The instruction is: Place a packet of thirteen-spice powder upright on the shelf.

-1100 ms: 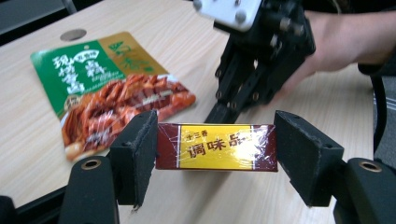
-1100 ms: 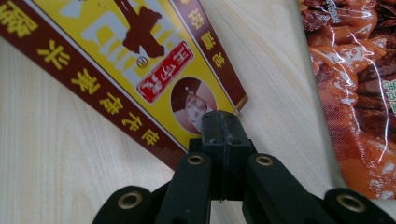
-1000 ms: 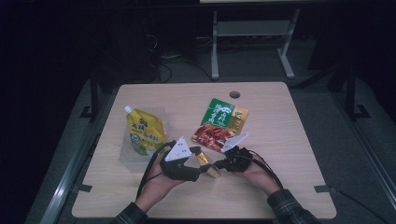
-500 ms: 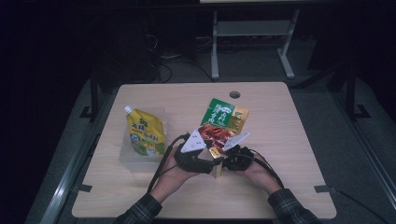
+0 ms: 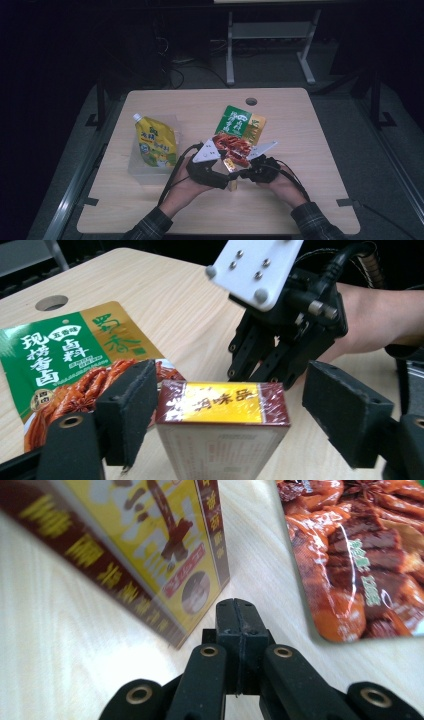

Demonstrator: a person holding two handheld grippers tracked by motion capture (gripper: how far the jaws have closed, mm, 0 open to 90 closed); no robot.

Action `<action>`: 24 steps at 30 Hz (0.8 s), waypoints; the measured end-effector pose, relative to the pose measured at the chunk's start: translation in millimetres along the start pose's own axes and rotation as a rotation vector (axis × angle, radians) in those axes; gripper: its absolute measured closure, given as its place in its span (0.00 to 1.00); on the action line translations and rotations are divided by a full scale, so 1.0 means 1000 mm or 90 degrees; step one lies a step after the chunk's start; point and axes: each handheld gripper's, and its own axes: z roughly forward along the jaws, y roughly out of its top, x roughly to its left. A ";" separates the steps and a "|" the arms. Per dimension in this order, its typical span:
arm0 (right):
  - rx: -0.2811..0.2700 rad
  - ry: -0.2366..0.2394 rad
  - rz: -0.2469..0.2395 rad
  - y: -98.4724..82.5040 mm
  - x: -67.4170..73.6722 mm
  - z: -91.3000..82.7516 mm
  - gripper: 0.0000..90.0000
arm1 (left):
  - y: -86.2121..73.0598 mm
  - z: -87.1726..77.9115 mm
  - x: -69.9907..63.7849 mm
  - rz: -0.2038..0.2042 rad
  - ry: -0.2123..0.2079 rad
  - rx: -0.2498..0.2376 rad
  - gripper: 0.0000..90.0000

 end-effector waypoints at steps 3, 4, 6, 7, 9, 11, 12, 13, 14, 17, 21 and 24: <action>-0.002 0.000 0.006 -0.003 0.004 -0.007 1.00 | 0.000 -0.005 -0.001 0.003 -0.004 0.003 0.19; -0.002 0.000 0.006 -0.003 0.004 -0.007 1.00 | 0.000 -0.005 -0.001 0.003 -0.004 0.003 0.19; 0.005 -0.004 0.001 -0.007 0.009 -0.009 1.00 | -0.001 -0.007 0.000 0.003 -0.003 0.007 0.18; 0.008 -0.002 0.004 -0.009 0.011 -0.010 1.00 | -0.001 -0.008 0.000 0.006 -0.001 0.006 0.18; 0.009 -0.002 0.000 -0.012 0.014 -0.012 1.00 | -0.002 -0.012 0.000 0.001 -0.001 0.005 0.18; 0.009 0.003 0.003 -0.014 0.016 -0.013 1.00 | -0.003 -0.015 0.000 0.000 -0.001 0.002 0.18; 0.011 0.010 -0.003 -0.018 0.021 -0.014 1.00 | -0.005 -0.020 0.000 0.002 0.000 0.005 0.18; 0.013 0.012 0.000 -0.019 0.024 -0.014 1.00 | -0.008 -0.025 0.001 -0.001 0.000 0.005 0.18; 0.015 0.016 0.001 -0.020 0.025 -0.013 1.00 | -0.010 -0.028 0.001 -0.002 0.000 0.008 0.18; 0.022 0.020 -0.013 -0.022 0.030 -0.009 1.00 | -0.019 -0.035 0.001 -0.010 0.003 0.014 0.18; 0.033 0.028 -0.019 -0.020 0.036 -0.001 1.00 | -0.043 -0.046 -0.001 -0.029 0.004 0.037 0.18; 0.042 0.024 -0.026 -0.019 0.038 0.004 1.00 | -0.058 -0.049 -0.005 -0.038 0.001 0.054 0.18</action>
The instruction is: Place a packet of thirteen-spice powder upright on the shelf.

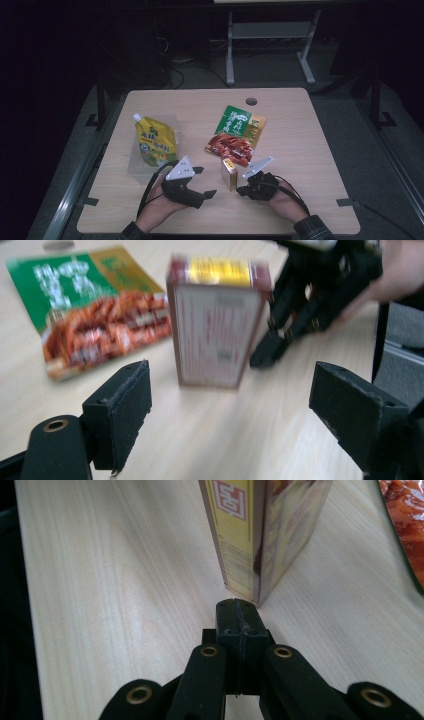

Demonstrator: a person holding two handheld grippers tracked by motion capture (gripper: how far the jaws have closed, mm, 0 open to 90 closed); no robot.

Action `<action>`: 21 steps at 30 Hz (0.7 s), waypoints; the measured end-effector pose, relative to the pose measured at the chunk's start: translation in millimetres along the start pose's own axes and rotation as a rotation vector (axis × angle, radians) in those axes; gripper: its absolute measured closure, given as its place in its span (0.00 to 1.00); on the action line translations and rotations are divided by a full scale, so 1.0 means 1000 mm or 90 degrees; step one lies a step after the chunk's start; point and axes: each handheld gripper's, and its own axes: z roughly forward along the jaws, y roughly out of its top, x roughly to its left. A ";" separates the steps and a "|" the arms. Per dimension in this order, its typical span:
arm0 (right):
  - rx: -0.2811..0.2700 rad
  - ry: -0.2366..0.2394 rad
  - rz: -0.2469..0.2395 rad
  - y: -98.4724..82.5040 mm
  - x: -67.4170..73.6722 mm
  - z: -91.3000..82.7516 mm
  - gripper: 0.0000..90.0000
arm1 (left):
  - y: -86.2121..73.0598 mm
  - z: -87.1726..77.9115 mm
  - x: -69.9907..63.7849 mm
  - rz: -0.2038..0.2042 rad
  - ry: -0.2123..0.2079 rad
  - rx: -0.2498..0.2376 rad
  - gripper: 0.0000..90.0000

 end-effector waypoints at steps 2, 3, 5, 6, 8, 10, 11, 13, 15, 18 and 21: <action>0.001 -0.002 -0.002 0.001 0.000 0.002 1.00 | -0.009 -0.001 -0.002 -0.010 -0.006 0.007 0.18; -0.002 -0.002 0.006 0.002 0.001 0.003 1.00 | -0.013 -0.002 -0.003 -0.010 -0.007 0.015 0.18; 0.001 -0.008 0.000 0.003 -0.001 0.004 1.00 | -0.021 -0.002 -0.005 -0.010 -0.002 0.028 0.18; 0.001 -0.009 0.006 0.004 -0.001 0.004 1.00 | -0.024 -0.002 -0.006 -0.015 -0.005 0.032 0.18; 0.000 -0.016 0.007 0.004 -0.003 0.006 1.00 | -0.029 -0.002 -0.007 -0.021 -0.006 0.036 0.18; 0.001 -0.024 0.006 0.004 -0.006 0.006 1.00 | -0.031 -0.003 -0.009 -0.023 -0.012 0.043 0.18; 0.000 -0.029 0.010 0.004 -0.008 0.006 1.00 | -0.032 -0.003 -0.010 -0.026 -0.014 0.043 0.18; -0.007 -0.027 0.021 0.005 -0.012 0.006 1.00 | -0.033 -0.002 -0.010 -0.025 -0.018 0.045 0.18; -0.011 -0.031 0.029 0.006 -0.015 0.007 1.00 | -0.033 -0.002 -0.011 -0.025 -0.019 0.045 0.18; -0.017 -0.045 0.035 0.008 -0.022 0.008 1.00 | -0.034 -0.001 -0.010 -0.023 -0.020 0.046 0.18; -0.030 -0.053 0.042 0.012 -0.029 0.010 1.00 | -0.034 -0.001 -0.010 -0.024 -0.022 0.047 0.18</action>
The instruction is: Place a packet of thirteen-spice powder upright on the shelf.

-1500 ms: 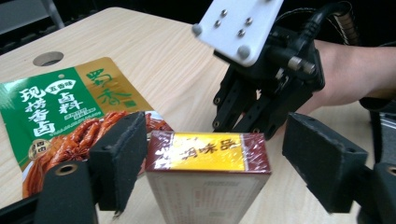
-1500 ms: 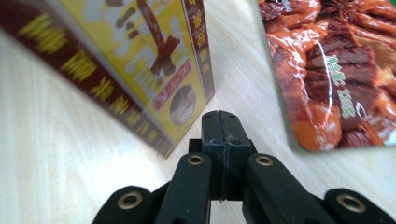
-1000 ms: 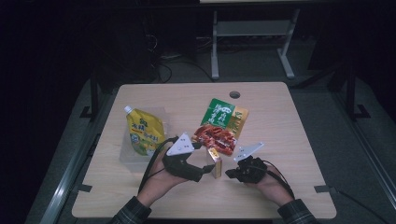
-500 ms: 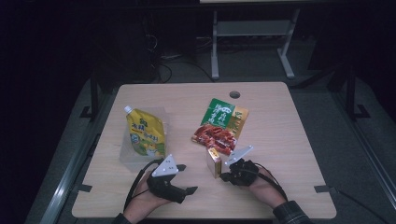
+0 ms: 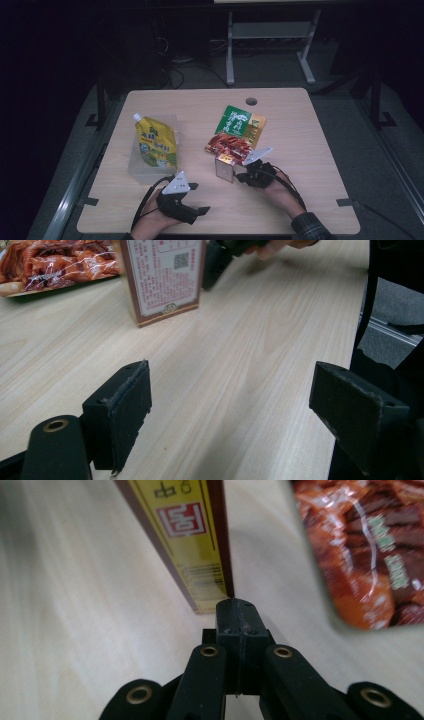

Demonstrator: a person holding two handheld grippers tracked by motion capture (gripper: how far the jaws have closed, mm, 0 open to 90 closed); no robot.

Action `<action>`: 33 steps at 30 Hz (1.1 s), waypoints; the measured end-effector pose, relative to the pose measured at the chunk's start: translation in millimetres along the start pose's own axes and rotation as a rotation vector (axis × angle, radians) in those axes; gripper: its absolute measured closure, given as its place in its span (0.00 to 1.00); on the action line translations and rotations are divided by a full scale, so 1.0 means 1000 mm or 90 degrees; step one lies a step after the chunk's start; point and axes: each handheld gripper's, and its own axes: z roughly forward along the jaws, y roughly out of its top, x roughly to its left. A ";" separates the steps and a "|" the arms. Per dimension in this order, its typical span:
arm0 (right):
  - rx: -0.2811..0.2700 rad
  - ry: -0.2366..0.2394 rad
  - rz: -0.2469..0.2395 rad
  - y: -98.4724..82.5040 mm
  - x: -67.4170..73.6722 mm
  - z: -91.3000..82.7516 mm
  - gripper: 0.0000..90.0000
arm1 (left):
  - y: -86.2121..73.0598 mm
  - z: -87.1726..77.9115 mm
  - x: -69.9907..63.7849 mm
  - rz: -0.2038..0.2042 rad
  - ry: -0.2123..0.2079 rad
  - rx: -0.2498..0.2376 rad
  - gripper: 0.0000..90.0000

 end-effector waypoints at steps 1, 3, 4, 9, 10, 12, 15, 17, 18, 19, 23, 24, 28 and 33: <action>-0.002 -0.002 0.003 0.001 -0.001 0.001 1.00 | 0.000 0.000 0.000 -0.001 0.000 0.000 0.18; -0.008 -0.005 0.001 0.001 -0.004 -0.001 1.00 | 0.000 0.000 0.000 0.002 -0.002 0.001 0.18; -0.008 -0.001 0.006 0.001 -0.004 -0.004 1.00 | 0.000 0.000 0.000 0.003 -0.003 0.002 0.18; -0.038 0.034 -0.001 -0.002 -0.007 -0.026 0.79 | -0.001 -0.002 0.002 -0.003 -0.004 0.003 0.18; -0.050 0.044 -0.008 -0.003 -0.007 -0.031 0.73 | -0.001 -0.002 0.002 -0.003 -0.004 0.003 0.18; -0.073 0.068 -0.012 -0.002 -0.004 -0.040 0.59 | -0.002 -0.002 0.002 -0.002 -0.003 0.003 0.18; -0.093 0.065 -0.021 0.003 0.001 -0.047 0.50 | -0.003 -0.001 0.000 -0.003 -0.011 0.004 0.18; -0.102 0.060 -0.032 0.008 0.003 -0.048 0.49 | -0.005 0.001 -0.003 0.004 -0.013 0.008 0.18; -0.103 0.063 -0.040 0.012 0.003 -0.048 0.48 | -0.007 0.001 -0.004 0.004 -0.016 0.012 0.18; -0.107 0.059 -0.045 0.016 0.004 -0.048 0.47 | -0.009 0.001 -0.006 0.005 -0.018 0.015 0.18; -0.122 0.055 -0.059 0.031 0.006 -0.047 0.46 | -0.014 0.001 -0.010 0.014 -0.022 0.026 0.18; -0.121 0.053 -0.061 0.034 0.007 -0.046 0.46 | -0.014 0.001 -0.011 0.013 -0.022 0.028 0.18; -0.120 0.048 -0.068 0.044 0.009 -0.039 0.47 | -0.017 0.001 -0.015 0.013 -0.024 0.029 0.18; -0.117 0.044 -0.078 0.054 0.010 -0.028 0.58 | -0.017 0.002 -0.015 0.022 -0.023 0.037 0.18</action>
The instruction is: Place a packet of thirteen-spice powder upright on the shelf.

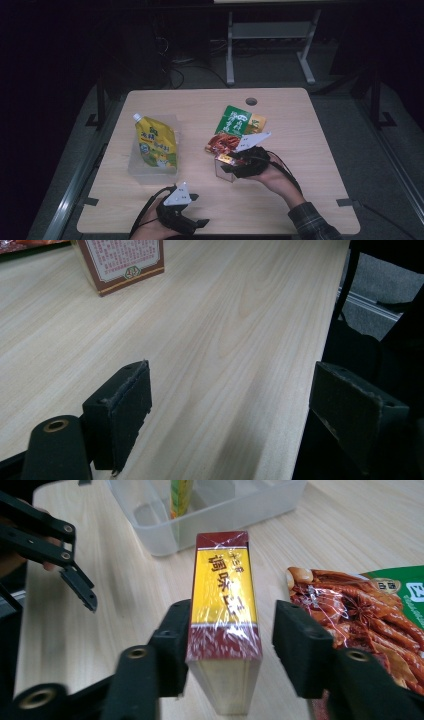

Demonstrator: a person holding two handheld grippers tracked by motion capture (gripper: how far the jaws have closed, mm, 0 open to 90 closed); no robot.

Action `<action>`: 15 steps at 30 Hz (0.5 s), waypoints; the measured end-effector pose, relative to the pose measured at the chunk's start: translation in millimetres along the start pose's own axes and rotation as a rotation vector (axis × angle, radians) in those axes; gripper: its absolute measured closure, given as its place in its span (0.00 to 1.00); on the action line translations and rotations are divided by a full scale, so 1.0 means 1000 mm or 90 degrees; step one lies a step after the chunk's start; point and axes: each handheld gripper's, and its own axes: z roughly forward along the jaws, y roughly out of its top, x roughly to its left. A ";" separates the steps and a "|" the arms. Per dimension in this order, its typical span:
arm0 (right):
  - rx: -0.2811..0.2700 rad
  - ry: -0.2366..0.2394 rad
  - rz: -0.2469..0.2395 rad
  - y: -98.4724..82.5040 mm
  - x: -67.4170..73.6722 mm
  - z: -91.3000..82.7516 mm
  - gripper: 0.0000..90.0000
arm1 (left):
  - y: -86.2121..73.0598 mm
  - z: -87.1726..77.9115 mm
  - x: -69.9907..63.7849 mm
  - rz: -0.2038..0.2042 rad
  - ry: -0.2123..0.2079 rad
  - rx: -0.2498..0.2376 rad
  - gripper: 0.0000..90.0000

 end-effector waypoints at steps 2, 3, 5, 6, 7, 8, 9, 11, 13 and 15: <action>0.008 -0.007 -0.006 0.002 0.001 0.003 0.65 | 0.000 0.001 0.000 -0.001 0.001 -0.002 0.18; 0.009 -0.009 -0.007 0.002 0.001 0.004 0.68 | 0.000 0.001 0.000 0.000 0.001 -0.002 0.18; 0.008 -0.017 -0.015 0.003 0.001 0.004 0.74 | 0.000 0.001 0.000 0.001 0.002 -0.001 0.18; 0.008 -0.019 -0.017 0.004 0.001 0.005 0.74 | 0.000 0.001 0.000 0.003 0.001 -0.001 0.18; 0.009 -0.019 -0.013 0.004 0.001 0.005 0.74 | 0.000 0.002 -0.001 0.001 -0.002 -0.004 0.18; 0.008 -0.020 -0.019 0.004 0.001 0.005 0.74 | 0.001 0.002 -0.001 0.005 -0.002 -0.003 0.18; 0.008 -0.021 -0.021 0.004 0.001 0.005 0.74 | 0.001 0.002 -0.001 0.008 -0.002 -0.002 0.18; 0.009 -0.019 -0.024 0.005 0.001 0.005 0.74 | 0.001 0.002 -0.002 0.008 -0.003 -0.003 0.18; 0.008 -0.016 -0.029 0.007 0.001 0.005 0.74 | 0.001 0.003 -0.001 0.010 -0.003 -0.003 0.18; 0.006 -0.010 -0.037 0.010 0.002 0.004 0.75 | 0.001 0.003 -0.001 0.010 -0.002 -0.003 0.18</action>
